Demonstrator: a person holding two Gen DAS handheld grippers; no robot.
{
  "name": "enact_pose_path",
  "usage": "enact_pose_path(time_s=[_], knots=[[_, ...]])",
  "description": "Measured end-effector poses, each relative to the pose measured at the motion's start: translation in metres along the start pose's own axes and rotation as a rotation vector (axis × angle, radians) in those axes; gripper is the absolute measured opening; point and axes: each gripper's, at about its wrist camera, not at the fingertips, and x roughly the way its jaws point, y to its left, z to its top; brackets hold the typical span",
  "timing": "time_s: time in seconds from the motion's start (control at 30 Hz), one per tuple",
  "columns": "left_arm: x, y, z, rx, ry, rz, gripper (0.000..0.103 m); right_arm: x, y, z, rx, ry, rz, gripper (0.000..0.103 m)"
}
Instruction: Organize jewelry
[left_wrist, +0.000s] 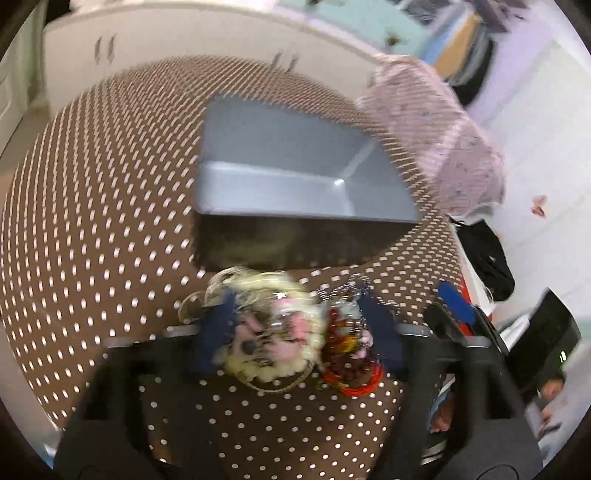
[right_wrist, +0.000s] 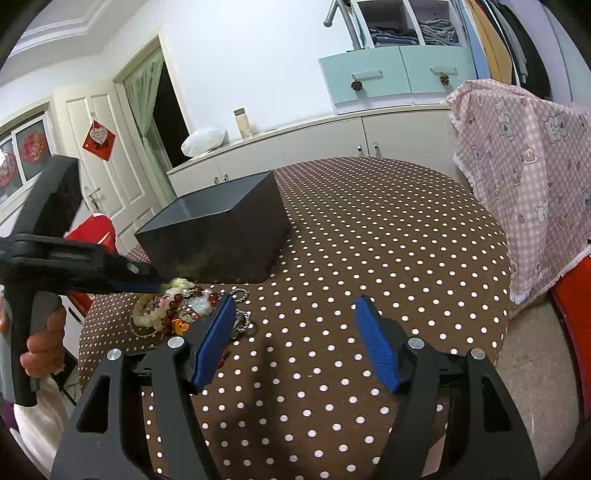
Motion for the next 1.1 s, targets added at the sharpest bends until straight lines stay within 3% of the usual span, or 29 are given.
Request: enact_pose_path(time_s=[0.13,0.3,0.37,0.43,0.7,1.0,1.1], knots=[[-0.02,-0.009,-0.002,0.116,-0.093,0.122,0.075,-0.001,-0.003,0.0,0.007,0.0,-0.004,0.065],[-0.022,0.002,-0.004,0.153,-0.083,0.179,0.072,0.001,0.002,0.001,-0.003,0.005,0.001,0.065],[-0.019,0.01,-0.01,0.149,-0.06,0.189,0.045,0.001,0.005,0.001,-0.008,0.004,0.005,0.065],[-0.019,0.015,-0.016,0.15,-0.054,0.179,0.04,0.002,0.008,0.002,-0.013,0.006,0.007,0.065],[-0.036,0.037,-0.045,0.095,-0.106,0.196,0.04,0.005,0.013,0.002,-0.024,0.017,0.004,0.066],[-0.026,0.043,-0.044,0.083,-0.072,0.193,0.04,0.007,0.022,0.002,-0.048,0.02,0.013,0.067],[-0.016,0.036,-0.039,0.097,-0.054,0.246,0.04,0.007,0.022,0.002,-0.052,0.02,0.011,0.067]])
